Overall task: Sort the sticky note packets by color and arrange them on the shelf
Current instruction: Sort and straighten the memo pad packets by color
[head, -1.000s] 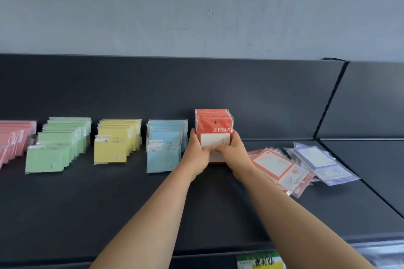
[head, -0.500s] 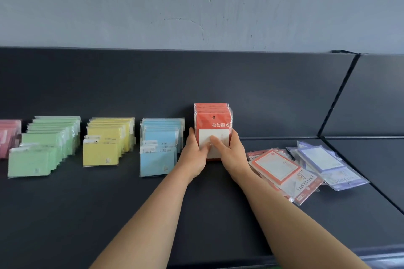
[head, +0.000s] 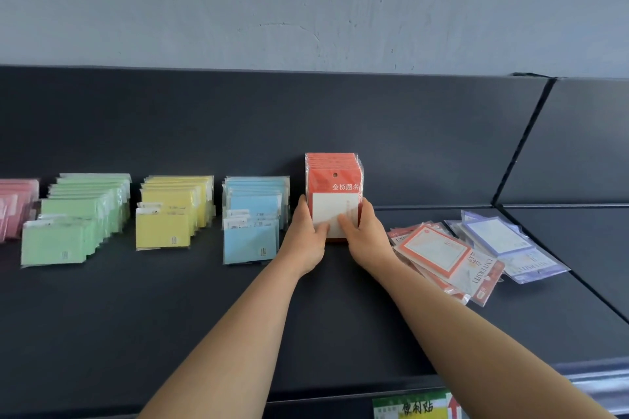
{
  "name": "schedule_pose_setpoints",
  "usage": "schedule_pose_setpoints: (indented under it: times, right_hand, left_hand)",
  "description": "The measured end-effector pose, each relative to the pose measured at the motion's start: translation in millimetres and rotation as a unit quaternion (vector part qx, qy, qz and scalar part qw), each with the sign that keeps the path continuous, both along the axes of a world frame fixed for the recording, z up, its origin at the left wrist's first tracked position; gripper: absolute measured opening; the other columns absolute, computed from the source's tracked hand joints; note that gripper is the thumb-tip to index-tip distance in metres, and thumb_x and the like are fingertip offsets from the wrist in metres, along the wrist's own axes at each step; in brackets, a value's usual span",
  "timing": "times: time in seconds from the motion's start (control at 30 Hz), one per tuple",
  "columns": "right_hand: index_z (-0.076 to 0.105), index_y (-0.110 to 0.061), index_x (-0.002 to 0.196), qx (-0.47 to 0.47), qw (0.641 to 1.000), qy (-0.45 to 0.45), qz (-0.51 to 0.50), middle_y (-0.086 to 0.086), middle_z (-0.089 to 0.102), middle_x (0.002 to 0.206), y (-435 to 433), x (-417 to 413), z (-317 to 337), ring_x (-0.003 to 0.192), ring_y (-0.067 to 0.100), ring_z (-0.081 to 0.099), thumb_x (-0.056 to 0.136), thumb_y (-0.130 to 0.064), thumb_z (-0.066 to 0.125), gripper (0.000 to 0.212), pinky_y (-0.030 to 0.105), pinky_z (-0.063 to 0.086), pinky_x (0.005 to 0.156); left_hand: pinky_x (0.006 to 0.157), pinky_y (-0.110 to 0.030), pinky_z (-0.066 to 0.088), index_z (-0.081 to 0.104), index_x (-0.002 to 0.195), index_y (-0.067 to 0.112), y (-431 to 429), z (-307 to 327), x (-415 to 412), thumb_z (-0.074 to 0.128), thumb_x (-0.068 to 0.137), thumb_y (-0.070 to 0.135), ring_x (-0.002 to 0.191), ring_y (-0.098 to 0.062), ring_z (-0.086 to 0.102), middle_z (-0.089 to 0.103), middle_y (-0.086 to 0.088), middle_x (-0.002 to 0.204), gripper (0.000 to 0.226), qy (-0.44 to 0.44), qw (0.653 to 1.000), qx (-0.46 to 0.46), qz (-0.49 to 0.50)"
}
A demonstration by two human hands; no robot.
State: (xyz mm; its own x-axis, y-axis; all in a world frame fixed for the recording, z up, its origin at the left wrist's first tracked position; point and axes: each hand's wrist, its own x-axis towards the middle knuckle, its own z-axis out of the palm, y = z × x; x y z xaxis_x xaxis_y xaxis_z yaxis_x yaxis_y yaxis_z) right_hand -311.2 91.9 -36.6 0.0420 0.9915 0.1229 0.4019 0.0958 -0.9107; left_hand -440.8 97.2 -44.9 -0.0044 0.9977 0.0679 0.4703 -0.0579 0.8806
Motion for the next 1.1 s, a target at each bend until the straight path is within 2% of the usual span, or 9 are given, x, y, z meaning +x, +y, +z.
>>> schedule_pose_setpoints:
  times: [0.17,0.3,0.43,0.5,0.57,0.67,0.77,0.93,1.1]
  right_hand:
    - [0.033,-0.022,0.139,-0.009,1.0,-0.014,0.009,-0.011,0.052,0.126,-4,5,-3,0.107,0.003,0.048,0.101,-0.025,0.044,0.04,0.019,0.04,0.082]
    - [0.035,-0.03,0.123,0.007,1.0,-0.005,0.005,-0.013,0.054,0.119,-4,3,-5,0.108,0.005,0.052,0.097,-0.023,0.052,0.032,0.011,0.041,0.072]
    - [0.035,-0.026,0.127,0.023,1.0,-0.011,-0.01,-0.009,0.054,0.126,-5,1,-6,0.117,0.009,0.052,0.092,-0.032,0.058,0.042,0.03,0.047,0.092]
    - [0.025,-0.023,0.14,0.022,1.0,-0.014,-0.011,-0.007,0.043,0.141,-8,-1,-3,0.129,0.012,0.043,0.089,-0.038,0.059,0.064,0.036,0.041,0.105]
    - [0.005,-0.023,0.151,0.033,0.999,-0.022,-0.005,-0.01,0.023,0.151,-16,-5,3,0.139,0.009,0.025,0.091,-0.033,0.058,0.08,0.029,0.025,0.112]
    - [-0.009,-0.019,0.151,0.076,0.996,-0.052,-0.003,-0.006,0.0,0.159,-24,-8,7,0.146,0.01,0.002,0.095,-0.022,0.055,0.086,0.032,0.012,0.119]
    - [-0.008,-0.017,0.152,0.109,0.99,-0.093,0.002,-0.004,-0.011,0.16,-25,-8,12,0.147,0.01,-0.007,0.096,-0.02,0.053,0.083,0.032,0.007,0.12]
    - [0.018,-0.02,0.15,0.174,0.976,-0.133,0.013,-0.007,0.013,0.158,-34,-2,36,0.145,0.004,0.007,0.093,-0.015,0.055,0.068,0.023,0.015,0.115]
    - [0.025,-0.015,0.148,0.146,0.967,-0.208,-0.005,-0.001,0.026,0.154,-62,12,52,0.142,0.011,0.018,0.096,-0.019,0.053,0.059,0.021,0.016,0.114]
  left_hand:
    - [0.108,-0.033,0.036,0.019,0.15,0.029,-1,-2,-1,0.045,0.099,0.022,0.134,-0.015,0.04,0.04,0.006,0.148,0.058,0.03,1.0,-0.001,-0.001]
    - [0.112,-0.044,0.035,0.012,0.152,0.03,-4,0,1,0.047,0.098,0.031,0.139,-0.02,0.036,0.031,0.002,0.155,0.064,0.027,1.0,-0.01,0.011]
    - [0.114,-0.037,0.028,0.0,0.155,0.019,-10,6,2,0.046,0.1,0.034,0.143,-0.02,0.028,0.02,0.0,0.159,0.074,0.03,0.999,-0.019,0.019]
    - [0.114,-0.037,0.028,0.0,0.155,0.018,-12,7,3,0.046,0.1,0.035,0.143,-0.021,0.028,0.019,-0.001,0.159,0.074,0.027,0.999,-0.016,0.02]
    - [0.114,-0.041,0.031,0.007,0.153,0.018,-15,10,4,0.045,0.099,0.036,0.141,-0.022,0.032,0.021,-0.003,0.158,0.068,0.029,0.999,-0.018,0.022]
    - [0.11,-0.044,0.038,0.018,0.149,0.016,-19,16,6,0.045,0.099,0.033,0.136,-0.023,0.039,0.029,-0.006,0.153,0.059,0.046,0.999,-0.007,0.028]
    - [0.105,-0.042,0.045,0.026,0.145,0.015,-24,24,9,0.049,0.097,0.026,0.131,-0.023,0.045,0.04,-0.005,0.145,0.054,0.062,0.996,0.031,0.056]
    - [0.107,-0.027,0.032,0.03,0.146,0.015,-47,50,6,0.047,0.099,0.015,0.134,-0.017,0.037,0.039,-0.001,0.145,0.049,0.093,0.986,0.11,0.087]
    - [0.112,-0.033,0.03,0.03,0.148,0.013,-67,60,-7,0.049,0.098,0.022,0.137,-0.019,0.036,0.039,-0.003,0.149,0.055,0.115,0.978,0.145,0.092]
